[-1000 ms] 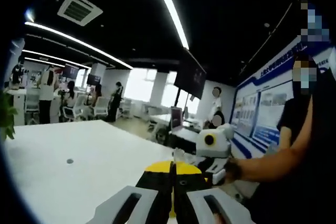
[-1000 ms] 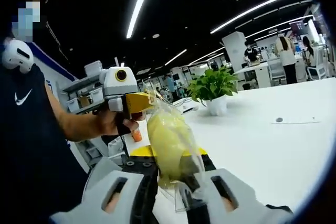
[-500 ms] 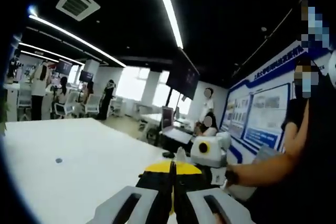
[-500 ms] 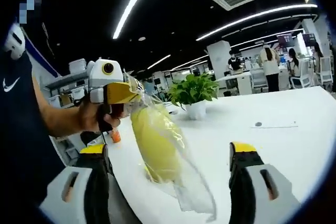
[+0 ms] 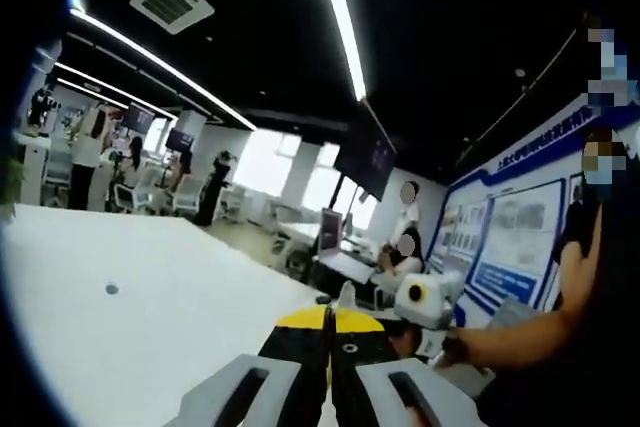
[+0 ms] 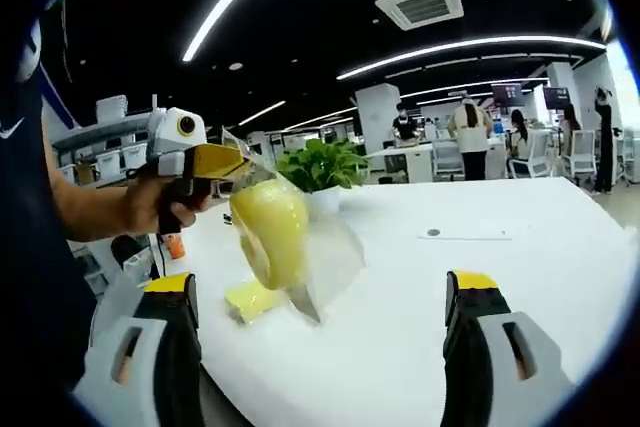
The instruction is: Compare the silicone blocks by pressing each to a similar depth, holding the contact briefly, and releasing to observe deformation and rebound differences across the visible hardness samples.
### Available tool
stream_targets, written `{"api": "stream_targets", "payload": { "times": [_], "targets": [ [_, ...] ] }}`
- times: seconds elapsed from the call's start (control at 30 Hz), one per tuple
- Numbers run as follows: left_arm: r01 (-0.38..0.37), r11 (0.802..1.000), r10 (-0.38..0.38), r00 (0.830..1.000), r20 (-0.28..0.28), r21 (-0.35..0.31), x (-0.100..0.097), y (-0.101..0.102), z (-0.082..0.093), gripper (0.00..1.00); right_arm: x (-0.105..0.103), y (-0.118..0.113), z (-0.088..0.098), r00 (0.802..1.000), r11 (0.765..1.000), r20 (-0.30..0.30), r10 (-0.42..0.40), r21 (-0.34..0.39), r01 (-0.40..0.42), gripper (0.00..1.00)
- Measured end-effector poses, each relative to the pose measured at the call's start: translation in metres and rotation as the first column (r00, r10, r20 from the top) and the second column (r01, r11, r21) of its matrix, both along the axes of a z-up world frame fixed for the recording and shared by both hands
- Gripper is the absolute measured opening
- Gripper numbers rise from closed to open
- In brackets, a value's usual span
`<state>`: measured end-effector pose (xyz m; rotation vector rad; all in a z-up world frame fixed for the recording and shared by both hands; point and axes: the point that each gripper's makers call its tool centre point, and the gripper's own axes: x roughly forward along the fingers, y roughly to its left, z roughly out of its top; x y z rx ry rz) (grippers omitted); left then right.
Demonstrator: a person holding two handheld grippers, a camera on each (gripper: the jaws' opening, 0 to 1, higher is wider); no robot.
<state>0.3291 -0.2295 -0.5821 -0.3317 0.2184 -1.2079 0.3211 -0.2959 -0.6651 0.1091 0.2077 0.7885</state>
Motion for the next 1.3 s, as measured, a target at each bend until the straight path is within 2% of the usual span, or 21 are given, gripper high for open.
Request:
{"api": "stream_targets", "payload": {
  "times": [0.07,0.3,0.43,0.53,0.7,0.83,0.97,1.0,1.13,1.27,1.3],
  "targets": [
    [-0.014,1.0,0.014,1.0,-0.013,0.007,0.003,0.0,-0.01,0.0,0.0,-0.007,-0.011,1.0,0.999,-0.013,-0.027,-0.028,0.027,0.96],
    [-0.028,1.0,0.028,0.997,-0.076,0.008,0.003,-0.004,-0.035,0.0,-0.004,-0.018,-0.035,0.997,0.998,-0.051,-0.063,-0.033,0.061,0.96],
    [-0.047,0.999,0.047,0.993,-0.106,-0.002,0.004,-0.003,-0.048,0.0,-0.007,-0.02,-0.039,0.995,0.997,-0.063,-0.079,-0.025,0.078,0.96],
    [-0.059,0.998,0.053,0.984,-0.173,-0.031,0.006,-0.001,-0.062,0.0,-0.011,-0.017,-0.043,0.994,0.996,-0.071,-0.081,-0.04,0.079,0.96],
    [-0.075,0.996,0.065,0.971,-0.229,-0.038,0.006,0.0,-0.085,0.0,-0.015,-0.02,-0.055,0.992,0.996,-0.095,-0.085,-0.042,0.081,0.96],
    [-0.091,0.995,0.073,0.954,-0.291,-0.048,0.008,0.0,-0.102,0.0,-0.018,-0.019,-0.06,0.99,0.996,-0.109,-0.085,-0.044,0.08,0.96],
    [-0.064,0.997,0.043,0.937,-0.346,-0.049,0.008,-0.008,-0.121,0.0,-0.021,-0.021,-0.068,0.989,0.995,-0.12,-0.09,-0.063,0.083,0.96],
    [-0.07,0.997,0.05,0.927,-0.371,-0.041,0.009,-0.009,-0.128,0.0,-0.021,-0.023,-0.069,0.988,0.994,-0.12,-0.096,-0.065,0.089,0.96],
    [-0.072,0.997,0.056,0.923,-0.381,-0.026,0.011,-0.009,-0.139,0.0,-0.023,-0.024,-0.074,0.984,0.993,-0.14,-0.106,-0.058,0.099,0.96],
    [-0.116,0.993,0.104,0.918,-0.384,-0.008,0.022,0.0,-0.15,0.0,-0.025,-0.025,-0.079,0.981,0.993,-0.159,-0.107,-0.064,0.098,0.96],
    [-0.186,0.983,0.177,0.909,-0.377,0.012,0.034,0.007,-0.154,0.0,-0.026,-0.025,-0.08,0.98,0.993,-0.166,-0.109,-0.062,0.1,0.96]
  ]
}}
